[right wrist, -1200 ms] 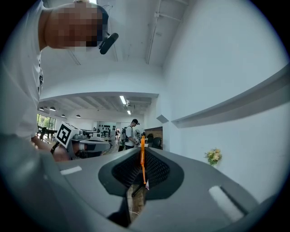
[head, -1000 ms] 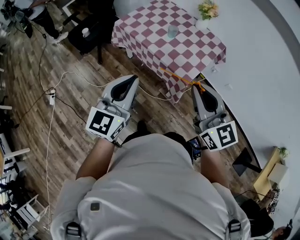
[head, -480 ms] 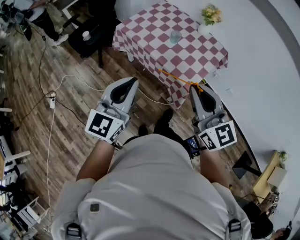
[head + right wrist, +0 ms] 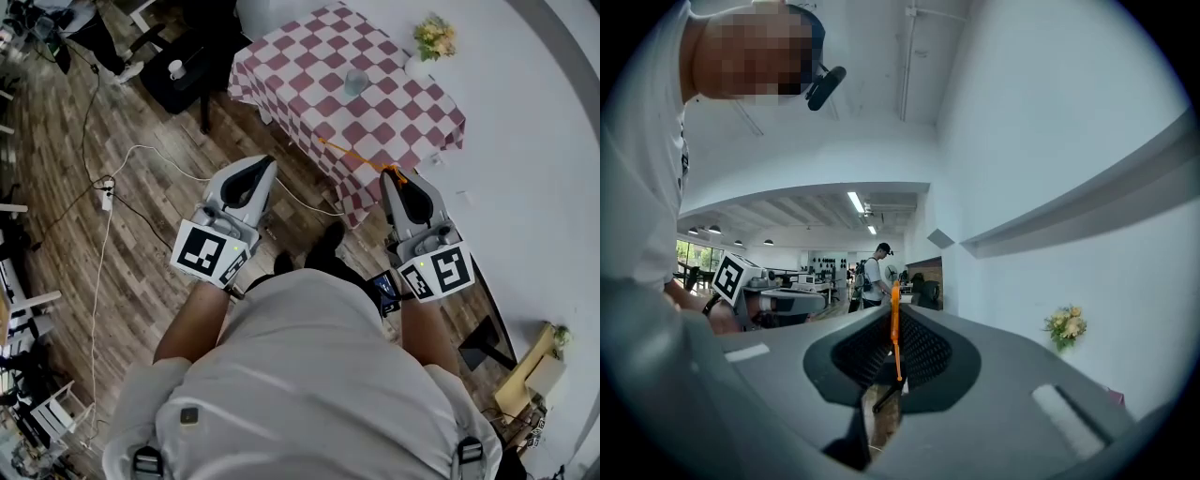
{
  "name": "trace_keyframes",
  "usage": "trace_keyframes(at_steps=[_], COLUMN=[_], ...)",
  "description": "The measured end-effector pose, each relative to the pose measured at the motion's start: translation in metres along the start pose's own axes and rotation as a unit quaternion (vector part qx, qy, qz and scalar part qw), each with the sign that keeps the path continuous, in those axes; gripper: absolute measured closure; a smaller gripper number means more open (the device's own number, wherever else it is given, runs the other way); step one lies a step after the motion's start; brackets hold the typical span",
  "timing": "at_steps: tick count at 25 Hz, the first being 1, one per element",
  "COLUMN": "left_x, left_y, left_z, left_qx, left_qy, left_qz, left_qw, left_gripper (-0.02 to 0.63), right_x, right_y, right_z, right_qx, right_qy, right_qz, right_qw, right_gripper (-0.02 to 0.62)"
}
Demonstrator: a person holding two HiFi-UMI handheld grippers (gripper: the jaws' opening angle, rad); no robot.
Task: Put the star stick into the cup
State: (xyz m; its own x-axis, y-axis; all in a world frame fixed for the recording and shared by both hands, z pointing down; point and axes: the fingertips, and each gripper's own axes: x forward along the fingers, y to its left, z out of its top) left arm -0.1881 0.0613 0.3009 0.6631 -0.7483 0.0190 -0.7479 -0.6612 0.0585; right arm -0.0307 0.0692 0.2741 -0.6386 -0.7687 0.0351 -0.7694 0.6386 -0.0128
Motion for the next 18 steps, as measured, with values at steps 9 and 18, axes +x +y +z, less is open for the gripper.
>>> trace_keyframes(at_steps=[9,18], left_x=[0.093,0.179], left_y=[-0.003,-0.030], left_z=[-0.007,-0.001], left_qx=[-0.002,0.014], left_qy=[0.009,0.008], left_qz=[-0.002,-0.009], left_qw=[1.0000,0.9998], left_gripper=[0.606,0.606], right_x=[0.012,-0.004], right_y=[-0.090,-0.177], right_z=[-0.010,-0.009], right_qx=[0.007,0.009], right_qy=[0.007,-0.006], right_qz=[0.003,-0.004], right_qw=[1.000,1.000], right_gripper=[0.568,0.568])
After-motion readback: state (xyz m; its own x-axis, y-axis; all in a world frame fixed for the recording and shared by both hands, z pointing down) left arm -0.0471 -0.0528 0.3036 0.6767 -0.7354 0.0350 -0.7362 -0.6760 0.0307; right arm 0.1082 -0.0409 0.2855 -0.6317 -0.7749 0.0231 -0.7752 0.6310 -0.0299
